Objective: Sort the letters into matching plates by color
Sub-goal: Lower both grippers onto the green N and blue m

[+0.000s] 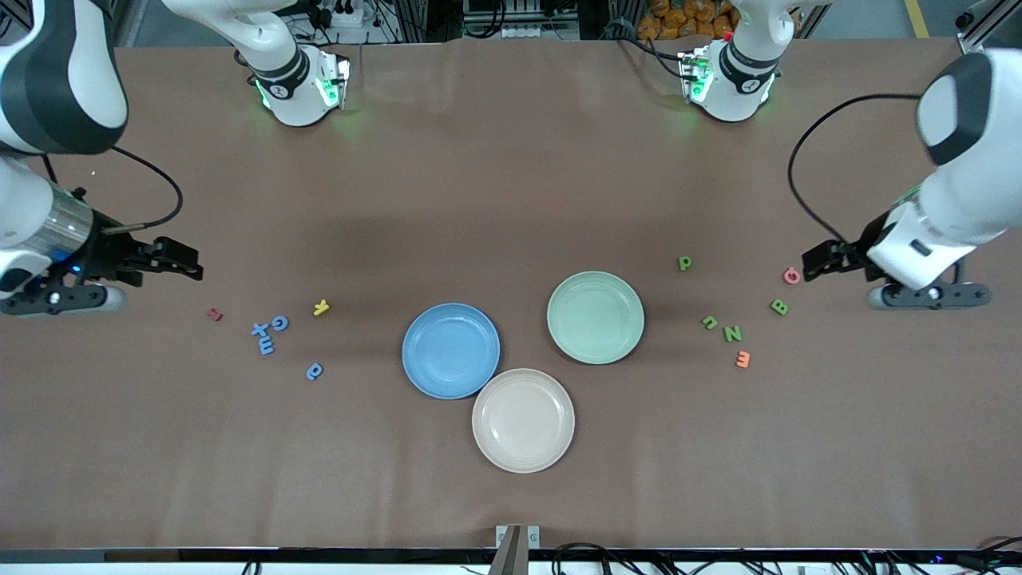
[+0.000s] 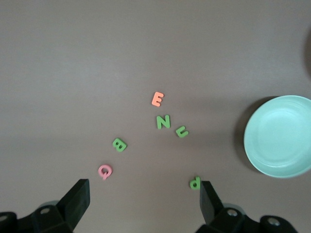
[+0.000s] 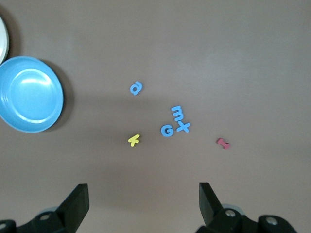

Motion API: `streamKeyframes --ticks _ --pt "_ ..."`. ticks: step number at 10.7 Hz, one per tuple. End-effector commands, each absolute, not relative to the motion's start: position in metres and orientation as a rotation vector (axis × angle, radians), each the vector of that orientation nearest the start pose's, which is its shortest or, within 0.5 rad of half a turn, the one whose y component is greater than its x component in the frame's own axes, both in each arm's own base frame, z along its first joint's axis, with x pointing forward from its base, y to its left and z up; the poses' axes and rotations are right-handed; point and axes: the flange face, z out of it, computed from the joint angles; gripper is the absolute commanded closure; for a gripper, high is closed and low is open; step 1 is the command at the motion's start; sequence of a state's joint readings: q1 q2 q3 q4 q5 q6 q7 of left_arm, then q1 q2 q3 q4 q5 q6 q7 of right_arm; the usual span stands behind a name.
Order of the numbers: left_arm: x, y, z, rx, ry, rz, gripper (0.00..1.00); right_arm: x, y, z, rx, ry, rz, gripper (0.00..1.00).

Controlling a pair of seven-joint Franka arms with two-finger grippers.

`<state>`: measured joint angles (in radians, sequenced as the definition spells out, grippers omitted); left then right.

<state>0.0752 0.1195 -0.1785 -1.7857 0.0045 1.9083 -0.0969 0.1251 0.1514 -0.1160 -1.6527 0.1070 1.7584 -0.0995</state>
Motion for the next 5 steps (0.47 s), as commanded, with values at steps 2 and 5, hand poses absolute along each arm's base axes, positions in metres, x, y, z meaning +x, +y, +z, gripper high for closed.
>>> streamKeyframes --ticks 2,5 --pt "0.577 -0.065 0.386 -3.18 -0.009 -0.034 0.0 0.616 0.016 0.469 -3.007 -0.198 0.069 0.0" --pt "0.591 -0.069 0.326 -3.202 -0.07 0.011 0.0 0.623 0.01 0.398 -2.996 -0.499 -0.014 0.0"
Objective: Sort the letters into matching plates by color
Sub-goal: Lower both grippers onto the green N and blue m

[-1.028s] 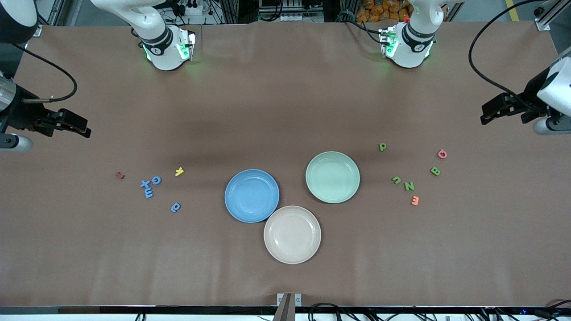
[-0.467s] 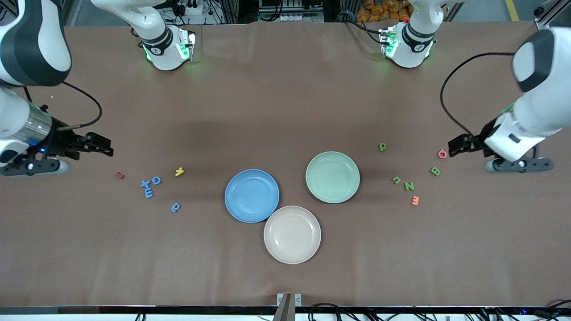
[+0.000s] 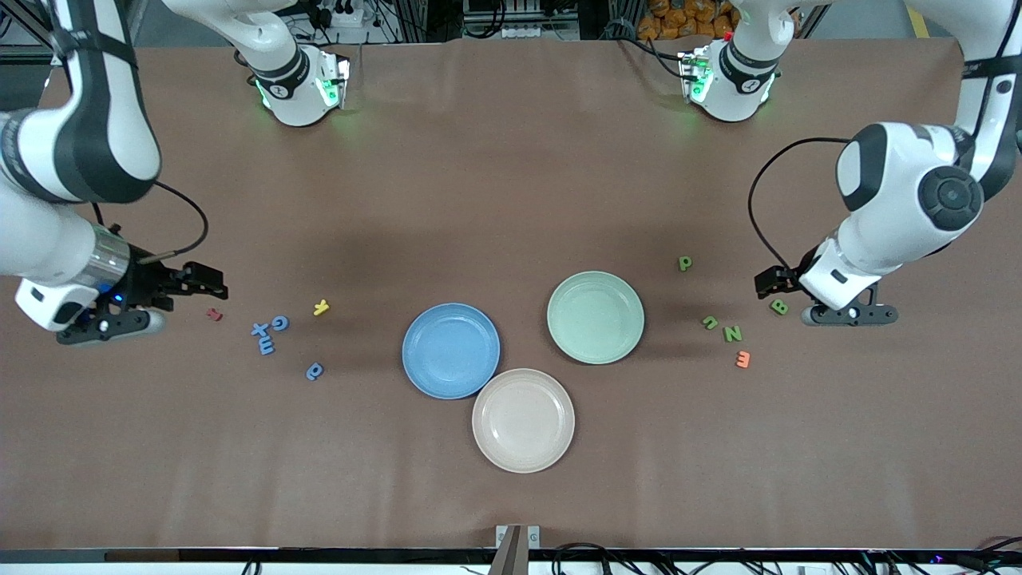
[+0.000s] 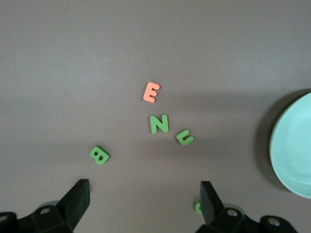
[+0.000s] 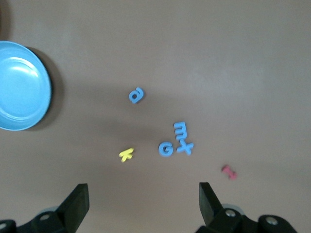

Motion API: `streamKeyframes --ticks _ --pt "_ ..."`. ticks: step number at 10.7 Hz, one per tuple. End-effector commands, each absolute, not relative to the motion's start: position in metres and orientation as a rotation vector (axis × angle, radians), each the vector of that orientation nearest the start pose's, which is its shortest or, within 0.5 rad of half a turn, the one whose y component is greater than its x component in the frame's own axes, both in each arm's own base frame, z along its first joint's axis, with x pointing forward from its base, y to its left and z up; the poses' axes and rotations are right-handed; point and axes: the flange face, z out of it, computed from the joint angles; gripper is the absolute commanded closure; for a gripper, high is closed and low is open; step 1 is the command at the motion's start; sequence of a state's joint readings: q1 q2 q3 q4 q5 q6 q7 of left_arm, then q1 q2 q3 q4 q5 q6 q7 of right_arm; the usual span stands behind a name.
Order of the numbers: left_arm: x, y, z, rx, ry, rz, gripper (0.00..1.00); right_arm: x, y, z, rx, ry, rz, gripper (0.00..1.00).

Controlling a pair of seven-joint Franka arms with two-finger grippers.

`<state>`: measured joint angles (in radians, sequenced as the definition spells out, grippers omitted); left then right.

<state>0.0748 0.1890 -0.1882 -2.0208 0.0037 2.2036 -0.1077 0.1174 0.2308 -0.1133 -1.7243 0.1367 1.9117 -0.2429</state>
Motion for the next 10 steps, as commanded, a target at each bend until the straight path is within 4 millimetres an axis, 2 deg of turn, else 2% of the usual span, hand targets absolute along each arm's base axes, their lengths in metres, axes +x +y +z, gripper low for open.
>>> streamKeyframes --ticks 1,4,7,10 --pt "0.594 -0.069 0.307 -3.206 -0.075 0.028 0.0 0.625 0.008 0.378 -2.983 -0.6 -0.021 0.0" --pt "0.596 -0.068 0.257 -3.215 -0.084 0.07 0.0 0.631 0.008 0.332 -2.934 -0.824 0.024 0.0" --pt "0.599 -0.069 0.237 -3.22 -0.083 0.05 0.02 0.625 0.001 0.293 -2.95 -0.861 -0.028 0.0" --pt "0.603 -0.068 0.213 -3.211 -0.047 -0.017 0.07 0.629 -0.009 0.261 -2.971 -0.84 -0.032 0.0"
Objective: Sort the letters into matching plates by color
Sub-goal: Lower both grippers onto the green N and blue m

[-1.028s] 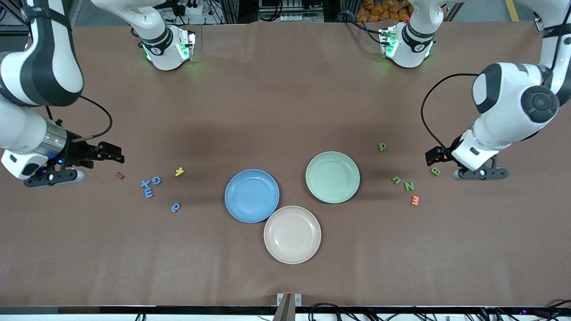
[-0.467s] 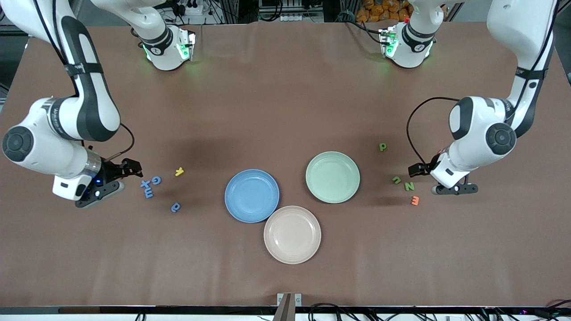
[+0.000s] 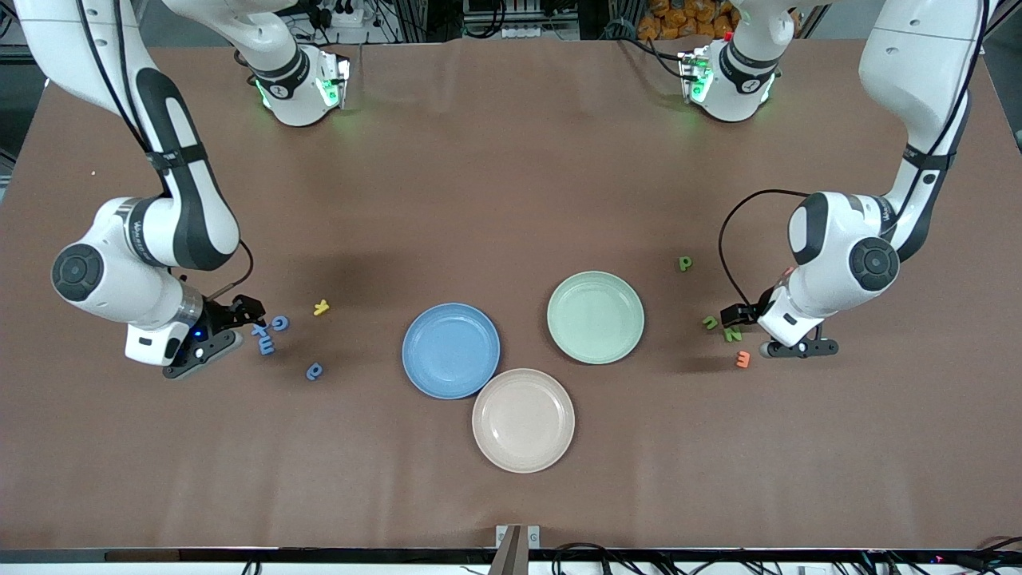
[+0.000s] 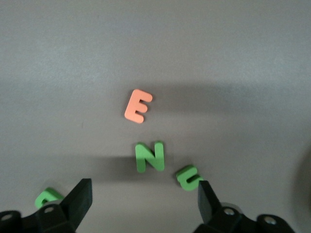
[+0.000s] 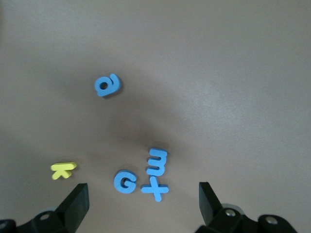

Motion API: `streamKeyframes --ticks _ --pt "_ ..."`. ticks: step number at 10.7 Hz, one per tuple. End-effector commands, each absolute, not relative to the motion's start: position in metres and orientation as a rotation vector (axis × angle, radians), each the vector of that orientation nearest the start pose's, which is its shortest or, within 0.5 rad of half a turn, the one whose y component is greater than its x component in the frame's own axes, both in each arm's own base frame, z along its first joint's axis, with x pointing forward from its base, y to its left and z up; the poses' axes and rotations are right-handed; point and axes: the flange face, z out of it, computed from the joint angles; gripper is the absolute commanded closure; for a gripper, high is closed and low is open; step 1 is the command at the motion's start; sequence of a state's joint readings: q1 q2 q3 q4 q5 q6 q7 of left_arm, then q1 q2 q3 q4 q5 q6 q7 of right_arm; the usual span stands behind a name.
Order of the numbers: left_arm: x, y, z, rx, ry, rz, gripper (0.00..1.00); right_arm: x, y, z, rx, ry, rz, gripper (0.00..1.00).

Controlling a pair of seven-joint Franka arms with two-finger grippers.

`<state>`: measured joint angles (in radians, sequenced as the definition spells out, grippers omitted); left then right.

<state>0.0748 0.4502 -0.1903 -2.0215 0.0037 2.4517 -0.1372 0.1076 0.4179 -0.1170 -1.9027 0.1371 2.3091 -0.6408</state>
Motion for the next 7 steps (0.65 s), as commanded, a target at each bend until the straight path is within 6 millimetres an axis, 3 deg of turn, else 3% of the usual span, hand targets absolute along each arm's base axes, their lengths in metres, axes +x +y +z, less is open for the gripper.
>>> streamKeyframes --ticks 1,7 --pt "0.604 -0.069 0.21 -3.206 -0.029 -0.044 0.1 0.63 -0.012 0.252 -2.977 -0.835 -0.038 0.0" --pt "0.604 -0.072 0.193 -3.171 0.069 -0.075 0.21 0.633 -0.014 0.197 -3.011 -0.84 -0.088 0.0"
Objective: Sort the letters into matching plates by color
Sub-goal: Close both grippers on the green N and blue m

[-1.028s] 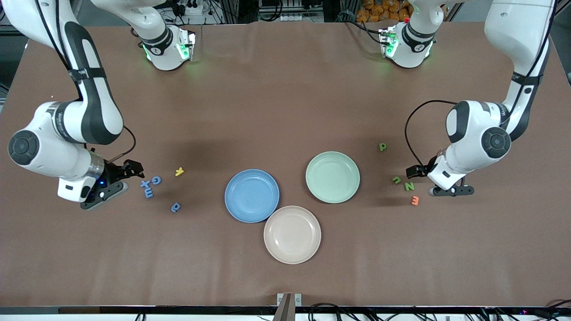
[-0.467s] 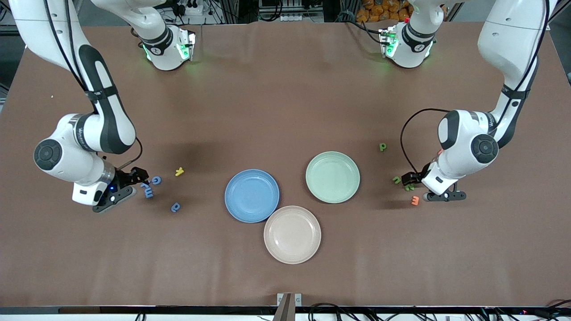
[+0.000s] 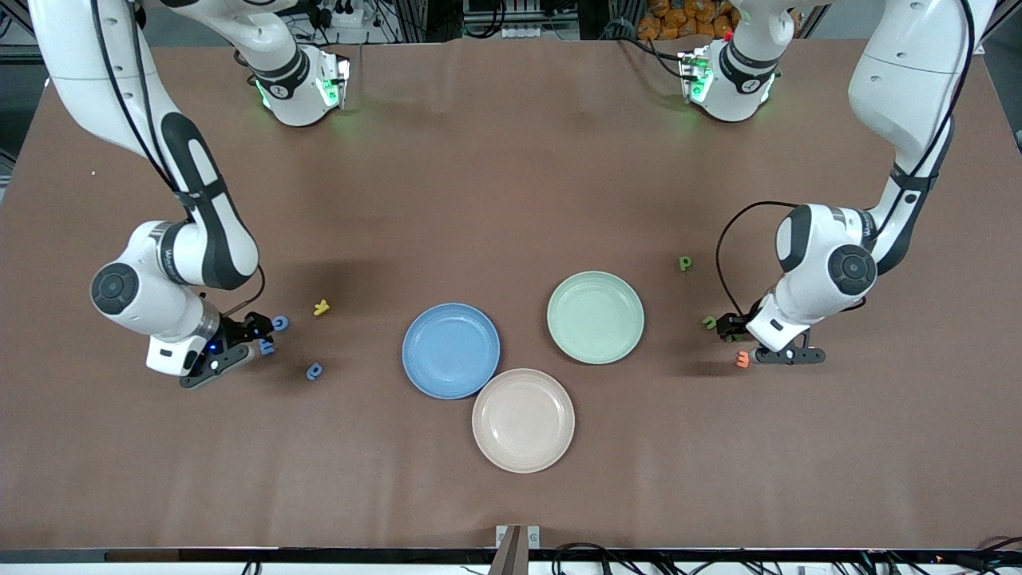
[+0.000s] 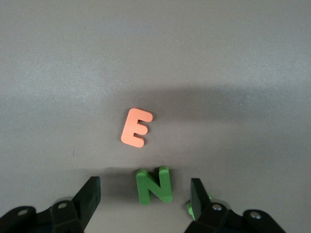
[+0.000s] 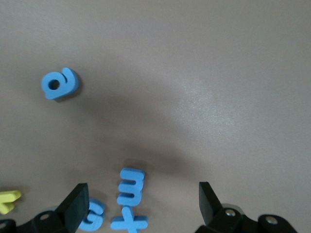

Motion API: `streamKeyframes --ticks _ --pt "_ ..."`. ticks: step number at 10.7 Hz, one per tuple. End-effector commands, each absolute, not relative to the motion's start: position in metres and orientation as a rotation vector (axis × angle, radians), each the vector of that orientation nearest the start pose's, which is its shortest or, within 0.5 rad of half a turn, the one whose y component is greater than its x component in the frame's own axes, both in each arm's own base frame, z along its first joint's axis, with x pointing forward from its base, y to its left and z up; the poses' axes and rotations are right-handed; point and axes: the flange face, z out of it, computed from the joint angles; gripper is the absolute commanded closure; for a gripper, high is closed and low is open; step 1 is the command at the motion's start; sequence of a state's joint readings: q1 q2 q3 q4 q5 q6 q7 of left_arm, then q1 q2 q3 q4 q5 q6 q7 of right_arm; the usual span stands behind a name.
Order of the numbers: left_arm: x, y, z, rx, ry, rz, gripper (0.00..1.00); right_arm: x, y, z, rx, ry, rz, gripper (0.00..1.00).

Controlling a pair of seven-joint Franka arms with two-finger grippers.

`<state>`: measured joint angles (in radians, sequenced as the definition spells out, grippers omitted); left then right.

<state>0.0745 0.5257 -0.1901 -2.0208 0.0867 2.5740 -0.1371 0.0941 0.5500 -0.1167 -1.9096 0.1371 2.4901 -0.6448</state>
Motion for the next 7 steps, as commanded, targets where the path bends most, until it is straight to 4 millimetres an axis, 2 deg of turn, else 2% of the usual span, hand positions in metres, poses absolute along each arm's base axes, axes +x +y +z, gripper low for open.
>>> streamKeyframes --ticks 1,5,7 --pt "0.604 -0.073 0.193 -3.169 0.075 -0.076 0.21 0.632 -0.015 0.192 -3.013 -0.841 -0.085 0.0" --pt "0.602 -0.077 0.188 -3.169 0.088 -0.063 0.24 0.619 -0.017 0.173 -3.031 -0.844 -0.113 0.0" --pt "0.601 -0.077 0.186 -3.168 0.088 -0.059 0.24 0.617 -0.017 0.172 -3.032 -0.848 -0.11 0.0"
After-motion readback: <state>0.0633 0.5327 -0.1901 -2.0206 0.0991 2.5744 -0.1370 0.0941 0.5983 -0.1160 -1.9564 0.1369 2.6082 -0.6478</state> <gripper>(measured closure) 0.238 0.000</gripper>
